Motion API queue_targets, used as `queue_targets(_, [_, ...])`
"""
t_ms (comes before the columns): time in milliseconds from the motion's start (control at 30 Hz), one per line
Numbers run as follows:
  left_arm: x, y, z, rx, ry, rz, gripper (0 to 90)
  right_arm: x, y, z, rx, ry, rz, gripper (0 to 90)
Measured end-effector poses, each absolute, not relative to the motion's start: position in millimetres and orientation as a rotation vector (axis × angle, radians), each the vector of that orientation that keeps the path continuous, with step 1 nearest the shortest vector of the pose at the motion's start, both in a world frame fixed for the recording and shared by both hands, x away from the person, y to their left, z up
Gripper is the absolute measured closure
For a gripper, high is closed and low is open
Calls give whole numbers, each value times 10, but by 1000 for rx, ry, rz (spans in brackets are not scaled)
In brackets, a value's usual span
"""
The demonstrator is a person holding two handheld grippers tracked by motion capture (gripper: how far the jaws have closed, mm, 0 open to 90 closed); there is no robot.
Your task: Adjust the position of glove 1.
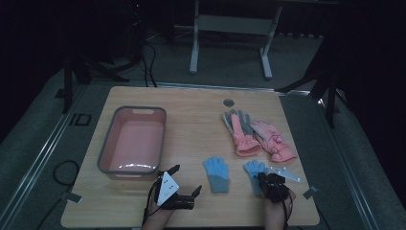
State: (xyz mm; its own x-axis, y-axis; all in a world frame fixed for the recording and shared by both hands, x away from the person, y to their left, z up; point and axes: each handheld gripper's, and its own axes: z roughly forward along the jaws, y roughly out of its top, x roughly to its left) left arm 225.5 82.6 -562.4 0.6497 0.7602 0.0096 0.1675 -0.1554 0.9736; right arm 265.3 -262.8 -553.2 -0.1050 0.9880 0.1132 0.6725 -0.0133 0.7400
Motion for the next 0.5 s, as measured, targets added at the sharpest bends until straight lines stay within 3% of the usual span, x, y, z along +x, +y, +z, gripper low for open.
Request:
queue_targets(100, [2254, 826, -5624, 1679, 765, 620, 1, 2651, -2647, -5436, 1709, 1823, 972, 670])
queue_targets(200, [2253, 828, -5624, 1677, 761, 620, 1, 2672, -2721, -5237, 1623, 1863, 1056, 645])
queue_targets(333, [2254, 825, -5624, 1681, 759, 617, 1, 2754, -2864, -5034, 1382, 2036, 1111, 647])
queue_targets(500, [2257, 823, -5623, 1683, 760, 618, 1, 2855, -3023, -5034, 1133, 2257, 1133, 668])
